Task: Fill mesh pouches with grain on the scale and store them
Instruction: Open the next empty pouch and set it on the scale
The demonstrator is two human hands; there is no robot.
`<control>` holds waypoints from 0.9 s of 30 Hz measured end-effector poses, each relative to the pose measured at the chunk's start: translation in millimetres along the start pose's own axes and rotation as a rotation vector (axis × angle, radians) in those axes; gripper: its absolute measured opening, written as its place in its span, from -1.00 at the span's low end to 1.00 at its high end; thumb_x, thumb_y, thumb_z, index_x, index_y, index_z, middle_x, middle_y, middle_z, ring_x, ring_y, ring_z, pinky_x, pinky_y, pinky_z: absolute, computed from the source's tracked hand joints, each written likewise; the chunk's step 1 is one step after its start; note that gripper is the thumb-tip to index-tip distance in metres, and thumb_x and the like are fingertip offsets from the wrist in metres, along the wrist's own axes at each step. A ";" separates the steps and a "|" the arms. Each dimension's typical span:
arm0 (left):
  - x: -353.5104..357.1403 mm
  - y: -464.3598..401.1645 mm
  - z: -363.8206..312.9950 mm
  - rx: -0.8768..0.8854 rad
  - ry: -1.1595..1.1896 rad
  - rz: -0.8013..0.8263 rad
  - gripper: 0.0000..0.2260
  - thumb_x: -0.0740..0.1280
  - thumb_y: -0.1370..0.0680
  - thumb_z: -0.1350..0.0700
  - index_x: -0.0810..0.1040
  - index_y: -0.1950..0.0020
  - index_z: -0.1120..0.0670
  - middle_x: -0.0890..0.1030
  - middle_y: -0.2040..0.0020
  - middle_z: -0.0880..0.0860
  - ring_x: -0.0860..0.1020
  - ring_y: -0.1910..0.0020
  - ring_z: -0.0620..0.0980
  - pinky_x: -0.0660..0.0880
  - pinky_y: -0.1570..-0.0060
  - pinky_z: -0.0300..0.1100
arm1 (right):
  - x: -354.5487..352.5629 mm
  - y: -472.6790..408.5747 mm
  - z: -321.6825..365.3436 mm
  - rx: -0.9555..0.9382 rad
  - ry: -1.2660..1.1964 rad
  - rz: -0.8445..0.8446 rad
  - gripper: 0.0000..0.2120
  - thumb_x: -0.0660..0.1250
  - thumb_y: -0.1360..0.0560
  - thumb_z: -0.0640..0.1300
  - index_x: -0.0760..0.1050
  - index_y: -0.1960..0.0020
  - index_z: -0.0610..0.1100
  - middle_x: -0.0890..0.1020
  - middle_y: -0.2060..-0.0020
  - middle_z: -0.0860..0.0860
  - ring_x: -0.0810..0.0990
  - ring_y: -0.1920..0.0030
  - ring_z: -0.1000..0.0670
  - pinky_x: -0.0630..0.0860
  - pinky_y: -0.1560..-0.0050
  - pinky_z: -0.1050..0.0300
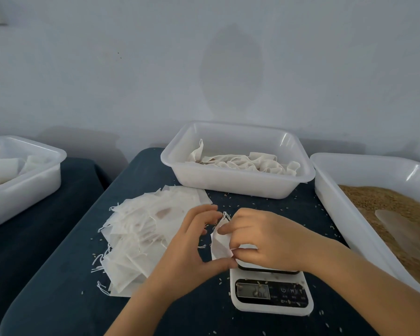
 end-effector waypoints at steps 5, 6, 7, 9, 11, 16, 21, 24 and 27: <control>6.5 -0.6 8.3 -0.192 0.126 0.137 -0.30 0.50 -0.24 -0.24 0.23 -0.28 -0.34 0.35 -0.22 -0.50 0.33 -0.25 -0.44 0.25 -0.12 -0.58 | -1.4 3.6 -1.2 -0.013 -0.023 -0.022 -0.85 0.32 -0.50 -0.13 0.65 0.14 -0.13 0.59 -0.19 0.06 0.46 -0.15 0.04 0.39 -0.13 0.20; 8.5 -1.4 8.2 -0.192 0.130 0.142 -0.33 0.52 -0.26 -0.20 0.26 -0.27 -0.33 0.39 -0.20 -0.46 0.36 -0.24 -0.40 0.27 -0.13 -0.55 | -0.9 4.2 -2.1 -0.012 -0.013 -0.023 -0.85 0.31 -0.50 -0.12 0.64 0.13 -0.13 0.60 -0.16 0.06 0.45 -0.14 0.06 0.39 -0.12 0.22; 10.5 -2.4 7.5 -0.188 0.129 0.141 -0.37 0.52 -0.29 -0.17 0.29 -0.26 -0.32 0.43 -0.19 -0.42 0.40 -0.23 -0.35 0.30 -0.14 -0.51 | -0.3 4.6 -3.0 -0.011 -0.002 -0.022 -0.85 0.30 -0.51 -0.12 0.63 0.11 -0.12 0.61 -0.12 0.06 0.44 -0.12 0.06 0.39 -0.11 0.20; 15.1 -3.3 6.1 -0.175 0.133 0.125 -0.47 0.51 -0.33 -0.12 0.36 -0.21 -0.31 0.50 -0.15 -0.35 0.46 -0.18 -0.28 0.35 -0.12 -0.44 | 1.2 5.5 -4.7 -0.001 0.015 -0.024 -0.85 0.28 -0.51 -0.12 0.62 0.06 -0.11 0.63 -0.03 0.06 0.46 -0.08 0.06 0.42 -0.08 0.13; 19.4 -3.3 4.5 -0.187 0.137 0.100 -0.53 0.51 -0.34 -0.10 0.40 -0.16 -0.30 0.53 -0.11 -0.33 0.49 -0.13 -0.26 0.37 -0.08 -0.43 | 2.1 7.2 -5.9 0.013 0.030 -0.041 -0.86 0.29 -0.51 -0.12 0.62 0.03 -0.09 0.63 0.00 0.08 0.50 -0.06 0.06 0.47 -0.04 0.10; 27.9 -0.5 2.0 -0.217 0.127 0.062 -0.56 0.49 -0.37 -0.05 0.38 -0.12 -0.39 0.48 -0.12 -0.40 0.45 -0.12 -0.32 0.30 -0.01 -0.55 | 1.0 12.7 -9.6 0.056 0.018 -0.099 -0.87 0.32 -0.50 -0.12 0.62 0.01 -0.04 0.62 -0.03 0.10 0.54 -0.07 0.09 0.52 -0.02 0.09; 33.5 -5.6 -2.1 -0.219 0.101 0.030 -0.55 0.43 -0.40 -0.06 0.34 -0.10 -0.51 0.46 -0.10 -0.42 0.42 -0.12 -0.33 0.32 0.01 -0.53 | -2.4 16.4 -11.1 0.079 0.019 -0.139 -0.88 0.34 -0.49 -0.16 0.63 0.04 -0.03 0.61 0.01 0.12 0.56 0.04 0.10 0.53 0.08 0.08; 38.1 -9.8 -4.0 -0.209 0.155 0.027 -0.64 0.42 -0.45 -0.01 0.43 -0.11 -0.40 0.56 -0.04 -0.31 0.50 -0.05 -0.25 0.40 0.07 -0.46 | -4.6 21.5 -13.1 0.108 0.002 -0.171 -0.85 0.33 -0.49 -0.15 0.62 -0.01 0.02 0.57 -0.03 0.16 0.55 0.05 0.11 0.51 0.08 0.09; 43.2 -14.1 -5.9 -0.212 0.196 0.029 -0.72 0.41 -0.47 0.01 0.50 -0.09 -0.31 0.59 0.05 -0.23 0.54 0.12 -0.23 0.43 0.18 -0.40 | -7.5 29.3 -16.0 0.164 -0.038 -0.161 -0.70 0.32 -0.50 -0.05 0.49 -0.22 0.18 0.42 -0.13 0.27 0.48 -0.02 0.19 0.48 0.02 0.24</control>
Point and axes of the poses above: each hand's wrist, its own y-axis away from the middle knuckle, its own x-axis out of the palm, z = x × y, the point moved 1 cm from there along -y, towards the middle knuckle
